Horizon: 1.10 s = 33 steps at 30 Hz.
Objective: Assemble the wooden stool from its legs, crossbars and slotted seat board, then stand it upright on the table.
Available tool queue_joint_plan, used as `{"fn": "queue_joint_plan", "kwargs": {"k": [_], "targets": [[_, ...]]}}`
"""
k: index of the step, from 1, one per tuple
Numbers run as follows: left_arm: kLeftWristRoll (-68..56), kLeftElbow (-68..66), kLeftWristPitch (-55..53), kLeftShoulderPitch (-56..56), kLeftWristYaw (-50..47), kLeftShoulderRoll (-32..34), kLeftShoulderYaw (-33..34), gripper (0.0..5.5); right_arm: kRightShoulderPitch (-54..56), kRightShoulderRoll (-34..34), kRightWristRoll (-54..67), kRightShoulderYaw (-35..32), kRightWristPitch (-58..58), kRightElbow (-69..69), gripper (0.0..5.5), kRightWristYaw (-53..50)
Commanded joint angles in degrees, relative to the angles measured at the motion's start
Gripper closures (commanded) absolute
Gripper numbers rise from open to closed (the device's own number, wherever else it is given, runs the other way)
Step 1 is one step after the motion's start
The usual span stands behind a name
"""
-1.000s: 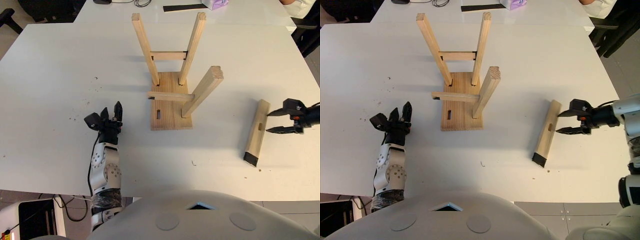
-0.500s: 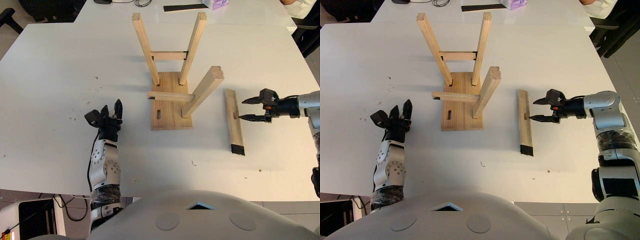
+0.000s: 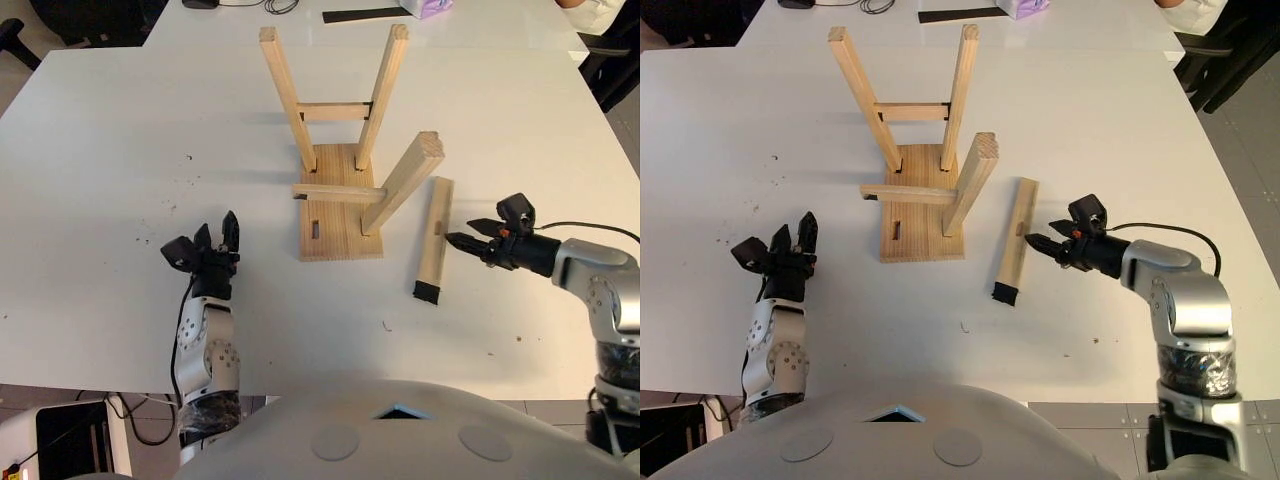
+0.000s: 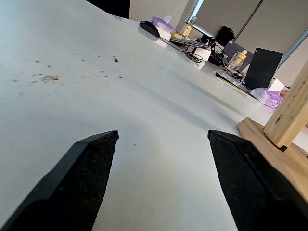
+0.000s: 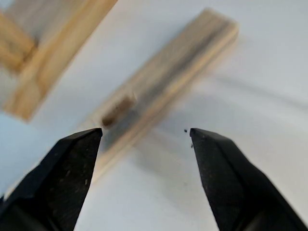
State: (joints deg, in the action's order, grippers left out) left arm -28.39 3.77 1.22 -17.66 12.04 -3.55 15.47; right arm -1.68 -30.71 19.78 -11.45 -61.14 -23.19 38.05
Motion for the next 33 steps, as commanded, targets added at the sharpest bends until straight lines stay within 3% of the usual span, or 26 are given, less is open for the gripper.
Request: {"fn": "queue_joint_plan", "kwargs": {"k": [1, 5, 14, 20, 27, 33], "targets": [[-0.05, -2.44, -3.0, -5.49, -2.44, -2.76, -0.3, 2.03, 2.3, 2.17, 2.32, -1.74, -6.47, -6.38, 2.11, -5.22], [0.16, -2.79, -2.68, -5.64, -2.73, -3.26, -0.93, 2.03, 1.05, 1.85, 2.65, 3.05, -10.37, -9.62, 2.11, -7.78], [-0.61, -2.17, -5.51, -3.15, -2.53, 0.36, -0.49, 2.03, -4.78, 3.79, -1.99, 10.36, -5.83, -9.07, 2.11, -15.68], [-0.28, -2.66, -6.04, -2.28, -2.71, 0.45, -0.52, 2.03, 0.55, 2.08, -4.54, 10.35, 1.32, 0.28, 2.11, -16.46], [0.37, -4.01, -5.47, -0.69, -2.39, -0.35, -1.29, 2.03, 9.02, -8.91, -5.3, 11.98, 11.98, 14.05, 2.11, -3.81], [0.33, -4.45, -5.18, -0.78, -2.2, -0.55, -1.37, 2.03, 8.62, -15.99, -4.94, 13.13, 16.74, 17.53, 2.11, 7.03]]}}
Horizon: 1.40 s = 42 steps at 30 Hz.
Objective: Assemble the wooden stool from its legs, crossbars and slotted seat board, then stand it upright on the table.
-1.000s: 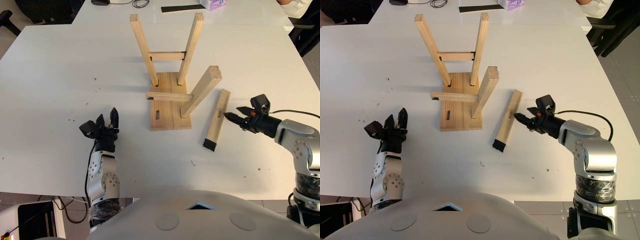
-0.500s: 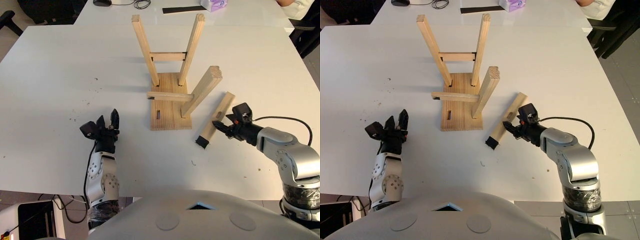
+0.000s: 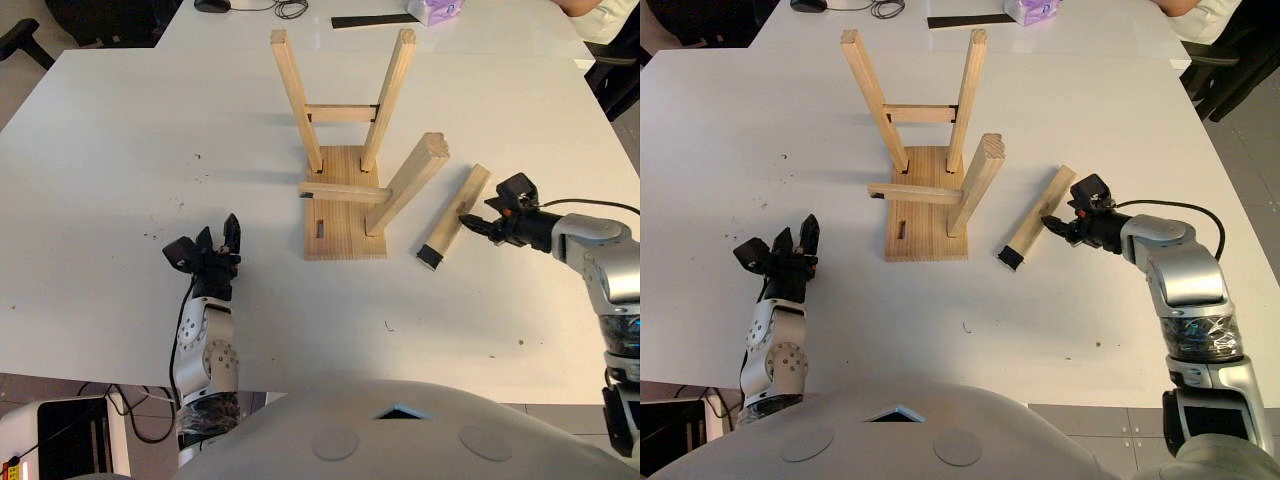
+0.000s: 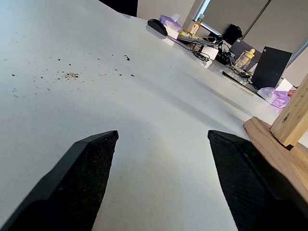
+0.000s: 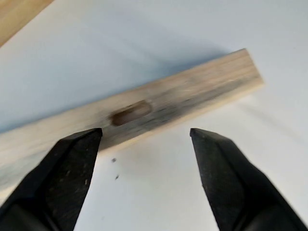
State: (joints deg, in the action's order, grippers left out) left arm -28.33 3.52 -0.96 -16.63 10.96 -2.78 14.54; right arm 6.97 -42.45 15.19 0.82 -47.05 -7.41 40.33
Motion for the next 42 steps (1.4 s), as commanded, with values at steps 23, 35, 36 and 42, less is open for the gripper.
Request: {"fn": "queue_joint_plan", "kwargs": {"k": [23, 35, 36, 42], "targets": [[0.2, -6.01, -2.81, -0.9, -0.75, -0.23, -0.38, 2.03, -0.8, -3.24, 6.63, 9.25, -3.95, -16.05, 2.11, 8.12], [0.52, -6.61, 0.24, -2.93, -1.48, -2.87, -0.58, 2.03, 0.28, -12.63, 8.04, 1.78, 1.13, -9.9, 2.11, 16.8], [0.67, -6.91, 0.37, -2.67, -1.56, -2.87, -0.68, 2.03, 1.77, -11.52, 8.69, 2.46, 1.26, -10.43, 2.11, 17.26], [0.6, -7.68, -0.49, -0.09, -1.48, -1.63, -0.73, 2.03, 5.83, -4.99, 6.47, 10.51, 1.79, -9.84, 2.11, 15.82]]}}
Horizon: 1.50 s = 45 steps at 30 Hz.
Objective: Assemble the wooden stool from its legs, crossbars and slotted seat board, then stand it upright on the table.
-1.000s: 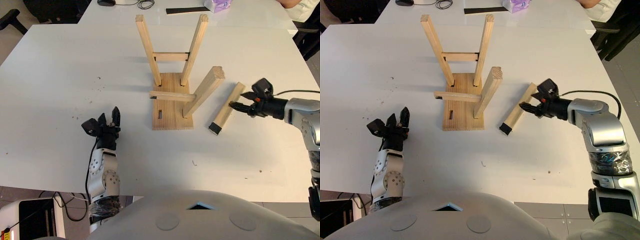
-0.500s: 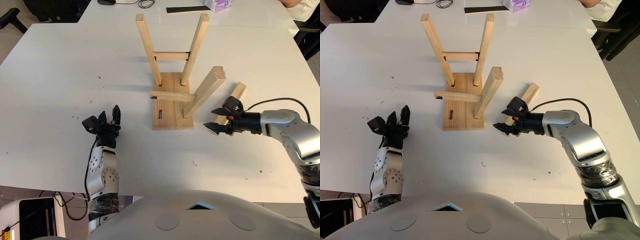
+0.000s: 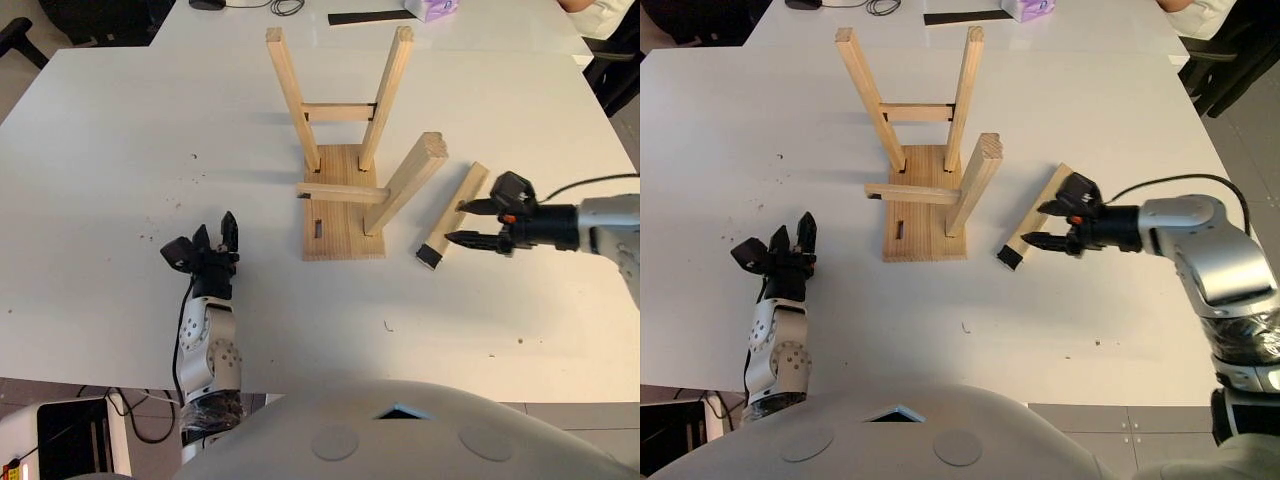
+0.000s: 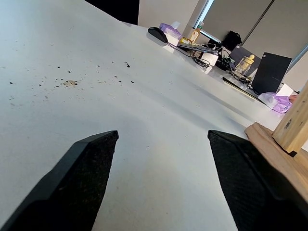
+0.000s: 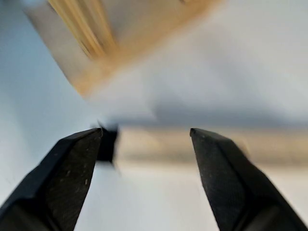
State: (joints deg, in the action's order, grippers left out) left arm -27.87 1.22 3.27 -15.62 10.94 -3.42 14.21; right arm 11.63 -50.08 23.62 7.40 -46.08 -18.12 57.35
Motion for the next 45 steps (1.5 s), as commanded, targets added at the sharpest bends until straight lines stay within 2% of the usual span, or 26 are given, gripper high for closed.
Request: {"fn": "queue_joint_plan", "kwargs": {"k": [1, 5, 9, 20, 23, 26, 29, 34, 37, 41, 45], "targets": [[-0.01, -5.43, -4.84, -0.87, -1.4, -0.68, -0.13, 2.03, 1.46, 3.25, -2.77, 5.05, 1.13, 1.71, 2.11, -1.68], [-0.32, -5.48, -5.06, -0.86, -1.11, 0.08, 0.37, 2.03, 0.9, 2.93, -5.65, 8.09, 2.12, 3.99, 2.11, -1.62], [-0.44, -5.53, -4.48, -1.59, -1.19, -0.53, 0.48, 2.03, -0.48, -0.1, -6.6, 7.78, 2.76, 4.61, 2.11, 0.37], [-0.38, -4.7, -3.76, -3.12, -1.63, -1.56, 0.39, 2.03, -4.37, -11.23, -3.43, -1.87, 5.41, 4.78, 2.11, 9.21], [-0.4, -4.96, -3.76, -2.87, -1.72, -1.35, 0.85, 2.03, -0.17, -6.91, -3.03, -3.45, 3.05, 7.61, 2.11, 4.75], [-0.16, -4.88, -4.14, -2.62, -1.56, -1.12, 0.61, 2.03, -0.45, -0.99, -5.23, -4.91, -0.09, 9.06, 2.11, -5.31], [-0.39, -4.48, -4.76, -2.65, -1.51, -0.6, 0.83, 2.03, -3.72, 7.22, -6.0, -10.1, -5.45, 7.35, 2.11, -18.5], [-0.48, -3.31, -5.65, -4.1, -1.26, 0.11, 0.95, 2.03, -8.53, 23.6, -3.26, -20.02, -21.31, -5.26, 2.11, -34.82], [-0.64, -2.6, -6.58, -3.71, -1.32, 0.64, 1.07, 2.03, -9.14, 32.42, -1.89, -23.56, -30.5, -12.14, 2.11, -40.62], [-0.63, -1.77, -7.3, -3.75, -1.27, 0.64, 0.86, 2.03, -7.85, 36.56, -2.07, -23.86, -34.95, -14.68, 2.11, -43.65], [-0.44, -1.66, -7.2, -4.45, -1.35, 0.07, 0.67, 2.03, -9.88, 33.66, -3.74, -19.08, -33.35, -14.19, 2.11, -44.27]]}}
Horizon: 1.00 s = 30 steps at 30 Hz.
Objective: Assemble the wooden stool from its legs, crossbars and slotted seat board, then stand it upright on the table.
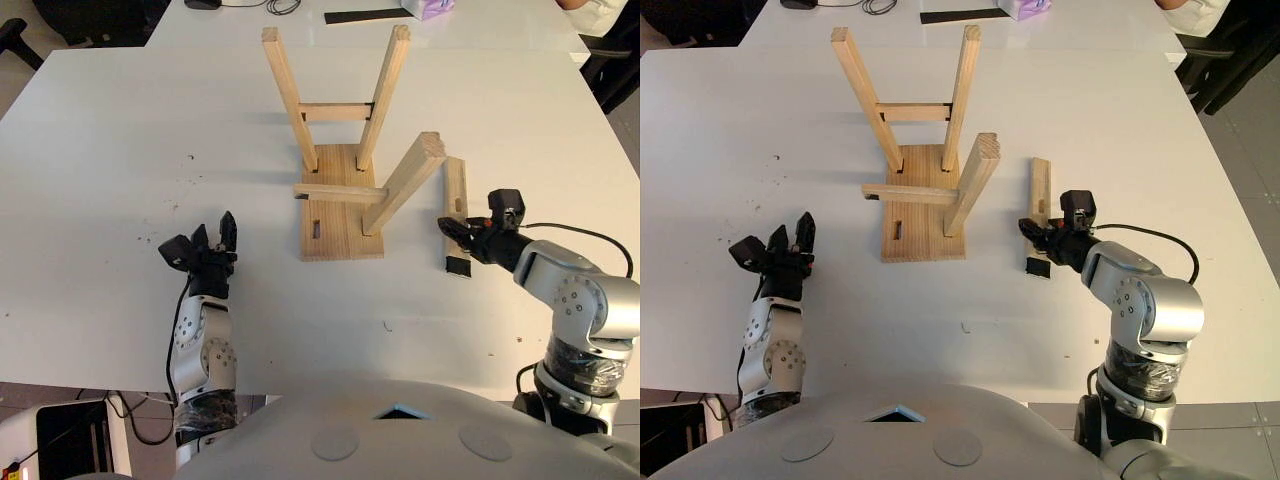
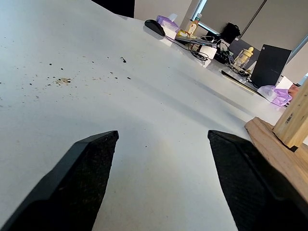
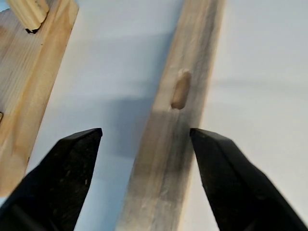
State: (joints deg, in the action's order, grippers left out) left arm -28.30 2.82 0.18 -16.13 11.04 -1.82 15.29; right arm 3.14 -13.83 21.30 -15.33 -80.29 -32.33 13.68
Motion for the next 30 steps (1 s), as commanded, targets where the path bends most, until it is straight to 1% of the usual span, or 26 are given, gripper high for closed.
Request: {"fn": "queue_joint_plan", "kwargs": {"k": [1, 3, 9, 15, 25, 30], "targets": [[0.02, -3.33, -4.04, -4.01, -1.44, -1.64, -0.44, 2.03, -2.31, -3.54, -1.88, 4.96, 1.83, 0.38, 2.11, -0.53], [0.16, -3.67, -3.99, -3.66, -1.46, -1.76, -0.59, 2.03, -4.27, -5.56, -2.95, 6.93, 4.32, 1.43, 2.11, -0.04], [0.3, -4.22, -3.44, -3.47, -1.47, -2.1, -0.59, 2.03, -4.81, -7.49, -2.57, 6.94, 8.37, 1.42, 2.11, 1.38], [0.59, -4.65, -2.65, -3.7, -1.73, -3.01, -0.9, 2.03, -5.4, -10.02, -4.23, 9.59, 12.09, 1.94, 2.11, 2.39], [0.73, -5.47, -2.9, -2.7, -1.52, -2.49, -0.68, 2.03, -8.8, -12.33, -5.43, 8.63, 16.24, 6.54, 2.11, 2.92], [0.94, -5.29, -2.99, -1.58, -1.71, -1.96, -0.28, 2.03, -9.55, -12.72, -6.58, 10.32, 19.97, 6.66, 2.78, 3.31]]}}
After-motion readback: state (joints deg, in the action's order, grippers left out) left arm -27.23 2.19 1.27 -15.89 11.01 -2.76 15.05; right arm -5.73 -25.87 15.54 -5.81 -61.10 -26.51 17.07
